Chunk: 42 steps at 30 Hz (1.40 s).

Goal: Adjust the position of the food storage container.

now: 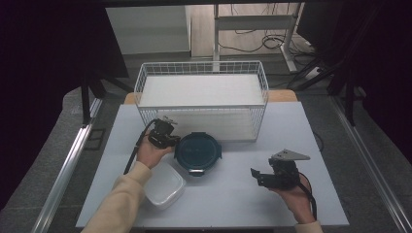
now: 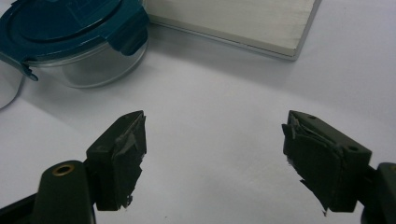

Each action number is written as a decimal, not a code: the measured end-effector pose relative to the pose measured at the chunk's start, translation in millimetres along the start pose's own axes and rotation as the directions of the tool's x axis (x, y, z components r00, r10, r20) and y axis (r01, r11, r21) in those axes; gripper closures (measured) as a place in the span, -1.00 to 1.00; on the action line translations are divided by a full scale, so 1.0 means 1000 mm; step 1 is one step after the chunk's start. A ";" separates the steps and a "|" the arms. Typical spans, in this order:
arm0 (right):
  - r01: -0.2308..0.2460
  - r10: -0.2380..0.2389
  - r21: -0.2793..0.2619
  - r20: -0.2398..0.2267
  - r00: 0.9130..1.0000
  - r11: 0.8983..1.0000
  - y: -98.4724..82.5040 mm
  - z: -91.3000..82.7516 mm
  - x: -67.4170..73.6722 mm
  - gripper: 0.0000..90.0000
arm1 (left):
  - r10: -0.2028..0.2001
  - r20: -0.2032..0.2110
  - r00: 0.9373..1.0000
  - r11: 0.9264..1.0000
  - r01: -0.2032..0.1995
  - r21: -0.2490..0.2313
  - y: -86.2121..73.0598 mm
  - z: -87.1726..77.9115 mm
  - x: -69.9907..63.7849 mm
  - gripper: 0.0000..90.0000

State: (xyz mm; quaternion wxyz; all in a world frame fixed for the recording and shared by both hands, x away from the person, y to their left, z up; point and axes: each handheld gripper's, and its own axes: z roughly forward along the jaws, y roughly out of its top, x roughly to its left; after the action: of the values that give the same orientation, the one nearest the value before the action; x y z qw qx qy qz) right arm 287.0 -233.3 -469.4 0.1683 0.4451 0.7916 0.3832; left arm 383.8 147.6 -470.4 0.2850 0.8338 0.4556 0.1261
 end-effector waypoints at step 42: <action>0.006 -0.006 0.000 0.002 1.000 1.000 0.001 0.000 0.000 -0.54 | 0.090 0.029 0.996 0.996 -0.090 0.019 0.009 0.006 -0.040 1.00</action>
State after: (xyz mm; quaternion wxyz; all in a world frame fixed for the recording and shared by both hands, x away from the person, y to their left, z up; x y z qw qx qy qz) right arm 287.3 -233.3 -468.9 0.1701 0.4429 0.7930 0.3822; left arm 370.3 108.8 -467.8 0.2771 0.8580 0.4147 0.1227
